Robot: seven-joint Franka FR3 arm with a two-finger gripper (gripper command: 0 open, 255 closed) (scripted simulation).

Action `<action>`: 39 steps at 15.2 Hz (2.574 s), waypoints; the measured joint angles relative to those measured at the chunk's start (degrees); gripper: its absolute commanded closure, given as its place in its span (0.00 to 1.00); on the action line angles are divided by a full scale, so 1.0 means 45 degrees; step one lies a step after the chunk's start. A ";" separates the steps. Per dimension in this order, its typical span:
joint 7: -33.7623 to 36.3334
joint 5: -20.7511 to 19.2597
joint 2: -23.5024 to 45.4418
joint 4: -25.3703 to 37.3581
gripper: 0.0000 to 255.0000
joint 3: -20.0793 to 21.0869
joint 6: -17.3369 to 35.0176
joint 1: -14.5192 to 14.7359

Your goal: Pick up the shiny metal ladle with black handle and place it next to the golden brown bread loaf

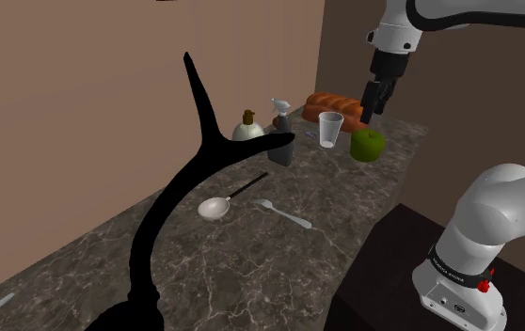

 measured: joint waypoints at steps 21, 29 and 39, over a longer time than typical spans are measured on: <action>1.4085 0.3074 0.3314 -0.0248 0.00 0.8831 0.5802 -0.3057; 2.1914 -0.0812 0.8464 0.2248 0.00 1.4868 0.7895 -0.8129; 3.1251 -0.9219 1.6024 0.5936 0.00 1.2141 0.6631 -0.4226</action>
